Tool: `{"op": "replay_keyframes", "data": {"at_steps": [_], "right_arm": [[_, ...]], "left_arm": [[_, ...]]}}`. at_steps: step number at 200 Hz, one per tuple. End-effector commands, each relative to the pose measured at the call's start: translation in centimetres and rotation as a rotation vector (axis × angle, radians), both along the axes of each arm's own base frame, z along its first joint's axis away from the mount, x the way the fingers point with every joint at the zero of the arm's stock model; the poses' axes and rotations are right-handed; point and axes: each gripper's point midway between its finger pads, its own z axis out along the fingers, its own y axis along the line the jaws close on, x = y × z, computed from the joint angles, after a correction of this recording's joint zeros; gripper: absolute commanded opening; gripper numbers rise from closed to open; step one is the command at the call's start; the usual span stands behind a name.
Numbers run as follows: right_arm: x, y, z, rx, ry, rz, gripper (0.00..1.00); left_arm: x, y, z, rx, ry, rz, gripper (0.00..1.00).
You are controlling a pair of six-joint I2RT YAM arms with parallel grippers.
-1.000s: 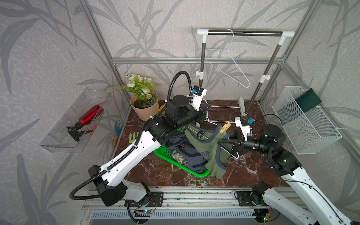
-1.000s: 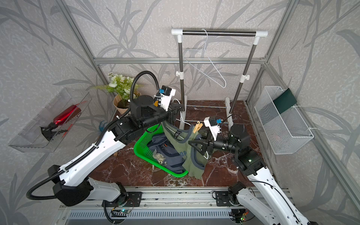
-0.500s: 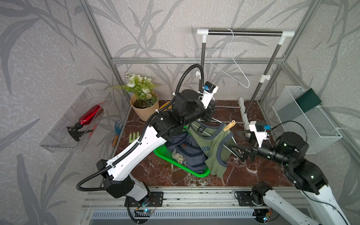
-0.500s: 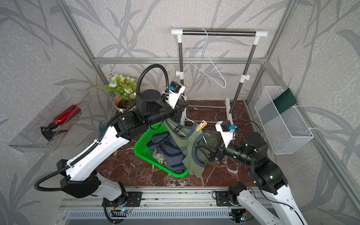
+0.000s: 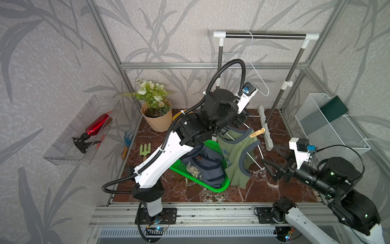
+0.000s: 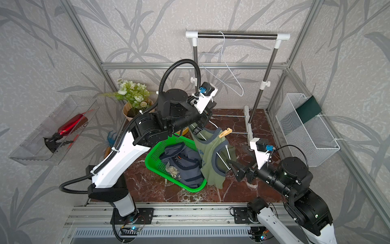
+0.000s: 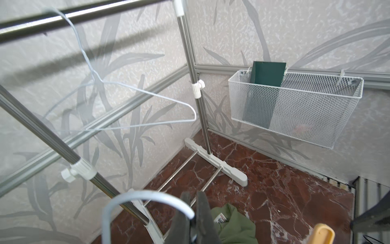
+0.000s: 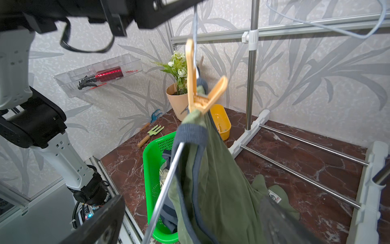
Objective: Remove the clothespins securing tank tops to the hanger
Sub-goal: Place the tank top in the basket.
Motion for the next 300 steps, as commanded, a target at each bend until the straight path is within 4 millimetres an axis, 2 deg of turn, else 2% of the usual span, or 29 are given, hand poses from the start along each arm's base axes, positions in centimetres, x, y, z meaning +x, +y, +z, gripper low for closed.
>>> {"op": "replay_keyframes", "data": {"at_steps": [1,36,54,75,107,124,145,176,198,225,266,289,300], "right_arm": [[-0.9,-0.8,0.0,0.012,-0.005,-0.020,0.99],[-2.3,-1.1,0.9,0.017,-0.012,0.007,0.99],[-2.7,-0.1,0.0,0.014,0.033,0.066,0.99],[-2.7,0.8,-1.2,0.022,0.075,0.114,0.99],[-2.1,1.8,-1.8,0.048,0.093,0.148,0.99],[-1.8,2.6,-2.6,0.044,0.112,0.181,0.99],[-1.1,3.6,-5.0,0.017,0.164,0.219,0.99],[1.1,4.7,-8.0,0.023,0.194,0.213,0.99],[3.0,6.2,-8.9,0.063,0.207,0.238,0.99],[6.5,7.9,-9.7,0.089,0.181,0.221,0.99],[11.1,10.1,-9.2,0.116,0.145,0.208,0.99],[13.1,10.8,-8.8,0.117,0.122,0.196,1.00],[13.7,11.5,-8.4,0.142,0.111,0.211,0.94]], "left_arm": [[-0.1,2.6,3.2,0.053,-0.131,0.088,0.00],[-0.4,2.9,5.4,0.035,-0.226,0.139,0.00],[-1.0,2.8,6.8,0.030,-0.300,0.176,0.00],[-1.9,3.3,9.4,0.014,-0.396,0.230,0.00],[-3.3,5.7,12.9,-0.029,-0.470,0.286,0.00],[-3.8,6.8,13.7,-0.029,-0.486,0.311,0.00],[-4.1,8.2,14.1,-0.035,-0.484,0.334,0.00],[-5.3,10.4,15.8,-0.068,-0.505,0.358,0.00],[-6.7,11.6,17.1,-0.069,-0.541,0.375,0.00],[-8.5,12.4,18.0,-0.070,-0.567,0.379,0.00],[-10.6,14.6,19.8,-0.124,-0.575,0.390,0.00],[-11.7,14.9,20.1,-0.112,-0.588,0.383,0.00],[-12.1,14.7,20.0,-0.097,-0.594,0.373,0.00]]}}
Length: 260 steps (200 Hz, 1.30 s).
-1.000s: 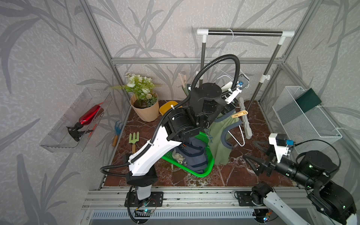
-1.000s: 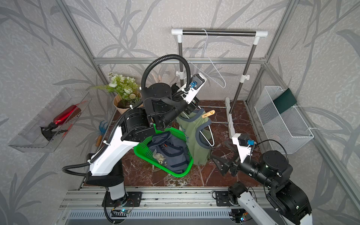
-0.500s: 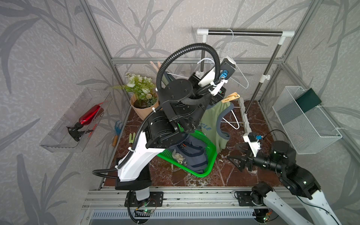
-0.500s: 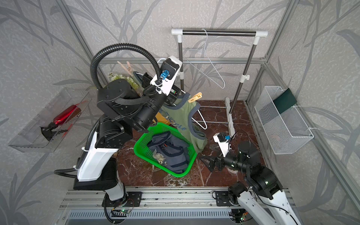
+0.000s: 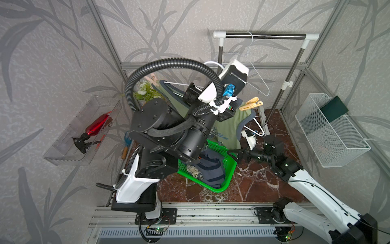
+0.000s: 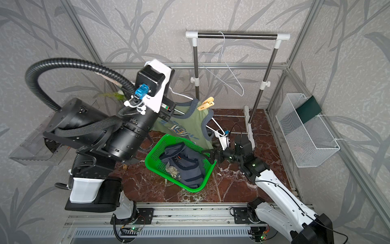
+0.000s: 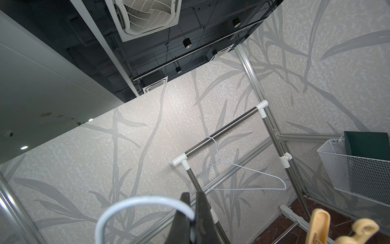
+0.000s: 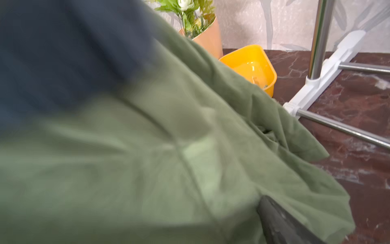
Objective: Remove the clothespins securing tank tops to the hanger
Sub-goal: Place the tank top in the basket.
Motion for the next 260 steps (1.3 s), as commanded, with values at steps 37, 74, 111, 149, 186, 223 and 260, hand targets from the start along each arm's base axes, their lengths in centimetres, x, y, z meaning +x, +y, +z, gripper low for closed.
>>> {"op": "replay_keyframes", "data": {"at_steps": [37,74,111,149,186,223,260], "right_arm": [[1.5,4.0,7.4,0.216,-0.184,0.087,0.30],[-2.3,6.5,12.0,0.294,-0.247,0.188,0.00],[-5.2,7.8,17.7,0.389,-0.317,0.264,0.00],[-6.7,8.9,21.8,0.475,-0.362,0.316,0.00],[-6.3,9.8,22.5,0.500,-0.370,0.320,0.00],[-4.3,10.5,17.1,0.404,-0.320,0.249,0.00],[-1.9,10.2,8.0,0.257,-0.200,0.144,0.01]], "left_arm": [[-2.1,2.8,2.1,0.017,-0.060,0.053,0.00],[-2.9,3.4,2.6,0.014,-0.064,0.054,0.00],[-2.8,3.4,2.1,0.023,-0.047,0.064,0.00],[-2.8,3.4,2.1,0.034,-0.049,0.084,0.00],[-2.8,4.0,2.4,0.030,-0.053,0.081,0.00],[-2.4,2.9,0.2,0.064,-0.033,0.094,0.00],[0.8,3.0,-5.1,0.052,0.082,0.111,0.00]]}}
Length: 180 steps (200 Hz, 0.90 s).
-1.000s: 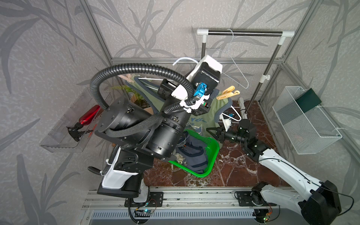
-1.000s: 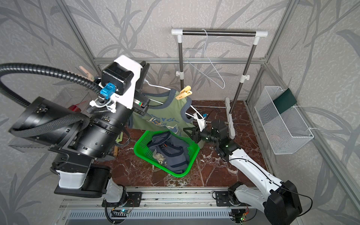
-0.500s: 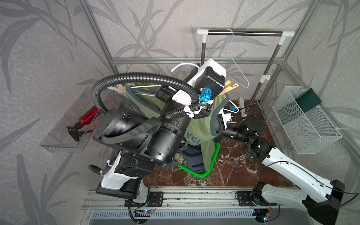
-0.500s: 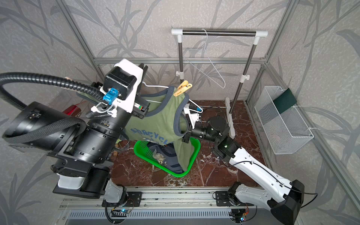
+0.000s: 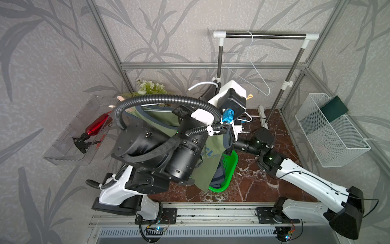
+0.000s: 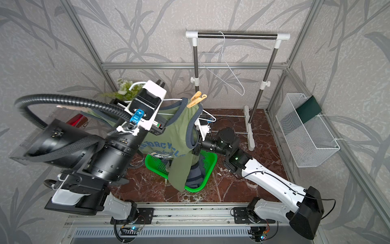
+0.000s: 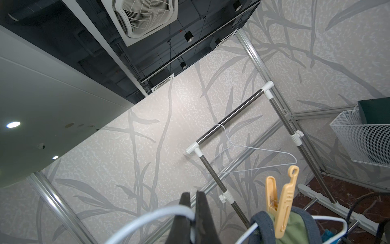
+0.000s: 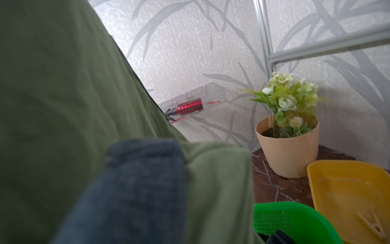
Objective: Remove the clothespins securing tank tops to the hanger
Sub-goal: Place the tank top in the basket.
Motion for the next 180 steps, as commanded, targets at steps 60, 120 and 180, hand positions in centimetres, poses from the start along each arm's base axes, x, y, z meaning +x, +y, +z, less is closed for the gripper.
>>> {"op": "replay_keyframes", "data": {"at_steps": [60,120,180], "right_arm": [[1.9,-3.1,-13.9,-0.336,0.145,-0.182,0.34],[-1.4,-9.0,-15.8,-0.528,0.159,-0.268,0.64],[-4.2,-15.7,-12.4,-0.429,0.119,-0.379,0.81]], "left_arm": [[8.0,2.1,-13.6,-0.133,0.303,0.061,0.00],[11.1,1.5,-21.1,-0.151,0.463,0.039,0.00],[12.2,0.7,-25.0,-0.152,0.606,-0.080,0.00]]}}
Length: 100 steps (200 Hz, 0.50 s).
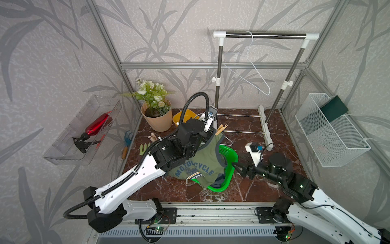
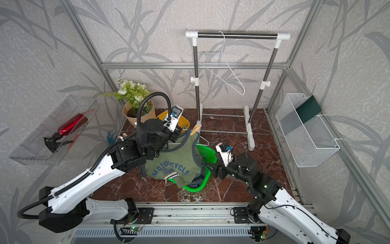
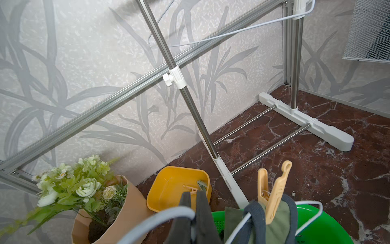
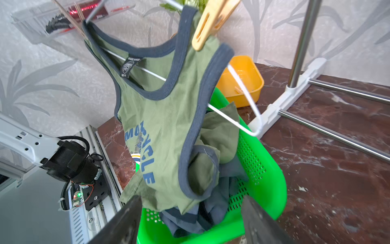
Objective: Remove the clothespins securing tank tops to the hanger
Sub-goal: Place the tank top in the basket, then remove the clothespin from the hanger.
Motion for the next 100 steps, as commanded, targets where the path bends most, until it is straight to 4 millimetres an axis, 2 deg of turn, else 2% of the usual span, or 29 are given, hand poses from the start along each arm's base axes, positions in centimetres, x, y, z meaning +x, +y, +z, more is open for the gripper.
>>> {"op": "replay_keyframes", "data": {"at_steps": [1,15,35,72,84,100], "right_arm": [[-0.5,-1.9,-0.4,-0.016,0.022,-0.025,0.81],[-0.4,-1.8,1.6,0.047,-0.005,0.012,0.83],[0.9,-1.1,4.2,0.165,-0.009,0.085,0.85],[3.7,-0.8,8.7,0.349,-0.056,0.199,0.87],[4.2,-0.2,9.6,0.409,-0.045,0.264,0.87],[4.6,0.7,9.8,0.458,-0.017,0.344,0.89]], "left_arm": [[-1.3,-1.1,0.7,-0.106,0.048,-0.110,0.00],[-1.3,-2.0,-0.3,-0.096,0.098,-0.156,0.00],[-2.0,-3.5,-1.3,-0.097,0.158,-0.234,0.00],[-2.4,-3.8,-2.2,-0.078,0.200,-0.268,0.00],[-2.4,-3.7,-2.1,-0.083,0.199,-0.268,0.00],[-2.3,-3.4,-2.0,-0.091,0.197,-0.263,0.00]]}}
